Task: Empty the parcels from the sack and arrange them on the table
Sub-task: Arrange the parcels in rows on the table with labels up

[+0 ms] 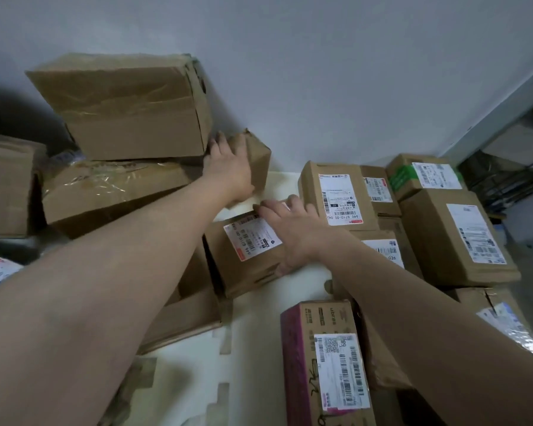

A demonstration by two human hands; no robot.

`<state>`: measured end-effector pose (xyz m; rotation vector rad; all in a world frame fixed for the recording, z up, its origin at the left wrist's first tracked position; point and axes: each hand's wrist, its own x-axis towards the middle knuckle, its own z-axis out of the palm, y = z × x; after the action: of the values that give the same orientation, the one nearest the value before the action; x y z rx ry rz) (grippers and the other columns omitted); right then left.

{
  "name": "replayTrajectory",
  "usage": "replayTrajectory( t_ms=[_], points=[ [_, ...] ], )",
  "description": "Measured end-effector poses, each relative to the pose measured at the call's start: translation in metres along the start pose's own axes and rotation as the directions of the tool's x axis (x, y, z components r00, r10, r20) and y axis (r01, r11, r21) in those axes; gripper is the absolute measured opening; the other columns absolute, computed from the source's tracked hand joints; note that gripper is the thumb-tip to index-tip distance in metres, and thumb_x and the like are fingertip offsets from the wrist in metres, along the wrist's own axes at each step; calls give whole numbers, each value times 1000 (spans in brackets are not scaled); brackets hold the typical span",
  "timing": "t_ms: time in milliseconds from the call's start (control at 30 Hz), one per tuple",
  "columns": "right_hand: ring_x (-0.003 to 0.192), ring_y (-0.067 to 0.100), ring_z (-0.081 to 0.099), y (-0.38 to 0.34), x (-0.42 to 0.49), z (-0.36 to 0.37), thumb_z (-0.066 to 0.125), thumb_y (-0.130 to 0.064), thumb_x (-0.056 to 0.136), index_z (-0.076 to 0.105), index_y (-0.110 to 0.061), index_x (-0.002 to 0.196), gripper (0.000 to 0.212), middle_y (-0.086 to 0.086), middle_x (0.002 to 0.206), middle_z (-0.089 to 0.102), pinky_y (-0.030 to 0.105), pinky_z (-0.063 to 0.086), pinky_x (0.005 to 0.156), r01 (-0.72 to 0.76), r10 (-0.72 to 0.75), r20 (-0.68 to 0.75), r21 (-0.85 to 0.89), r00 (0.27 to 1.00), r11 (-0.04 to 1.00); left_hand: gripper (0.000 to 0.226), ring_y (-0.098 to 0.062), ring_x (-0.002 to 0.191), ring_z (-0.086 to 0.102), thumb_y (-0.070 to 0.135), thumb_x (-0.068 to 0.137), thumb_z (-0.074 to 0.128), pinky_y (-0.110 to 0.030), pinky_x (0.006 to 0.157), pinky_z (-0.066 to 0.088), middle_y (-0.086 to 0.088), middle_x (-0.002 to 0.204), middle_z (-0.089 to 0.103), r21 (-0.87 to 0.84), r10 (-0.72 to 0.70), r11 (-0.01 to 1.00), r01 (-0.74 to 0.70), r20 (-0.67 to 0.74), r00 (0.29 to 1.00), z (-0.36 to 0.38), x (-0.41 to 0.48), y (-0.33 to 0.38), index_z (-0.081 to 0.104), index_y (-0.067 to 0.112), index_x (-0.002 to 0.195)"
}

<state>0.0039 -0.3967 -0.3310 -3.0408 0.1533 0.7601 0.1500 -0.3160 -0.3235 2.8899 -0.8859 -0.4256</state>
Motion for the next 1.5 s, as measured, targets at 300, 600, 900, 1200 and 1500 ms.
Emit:
replayTrajectory(
  t_ms=[300,600,900,1200,1500],
  points=[
    [125,34,38,-11,-2,6,68,-4,76,21,-19,150,89,14,143,28,39,44,98,-319,355,-306,162,884,934,105,-32,136,23,11,66,82,-42,106,35,-13,145,21,-55,-31,998,20,-206,978,15,-43,-27,16,11,147],
    [142,52,-3,-54,-4,32,81,-54,66,-13,-30,154,131,5,157,-31,52,31,113,-367,386,88,549,919,751,85,-29,129,36,17,74,78,-39,93,41,-8,141,31,-9,-120,993,120,-152,981,20,-71,-30,23,12,138],
    [142,33,21,-22,9,19,63,-8,83,38,-24,145,69,8,153,30,42,35,109,-349,434,-301,298,849,888,103,-31,123,38,34,63,86,-41,92,43,-10,140,30,-166,-100,984,59,-250,963,19,-83,-42,21,10,140],
    [133,27,39,-6,-7,13,49,-6,95,51,-14,139,45,8,145,48,33,33,108,-189,525,-412,624,744,758,90,-27,122,35,5,58,72,-32,96,39,-7,136,35,-374,-65,922,-96,-394,917,5,-105,-47,29,13,136],
    [103,17,62,3,-72,-28,49,-56,94,53,-24,135,52,-2,121,60,41,57,88,-36,629,-55,991,776,132,97,-25,128,26,14,63,77,-38,110,26,-4,135,30,-444,81,872,-207,-287,954,-8,-150,-20,26,22,145]
  ],
)
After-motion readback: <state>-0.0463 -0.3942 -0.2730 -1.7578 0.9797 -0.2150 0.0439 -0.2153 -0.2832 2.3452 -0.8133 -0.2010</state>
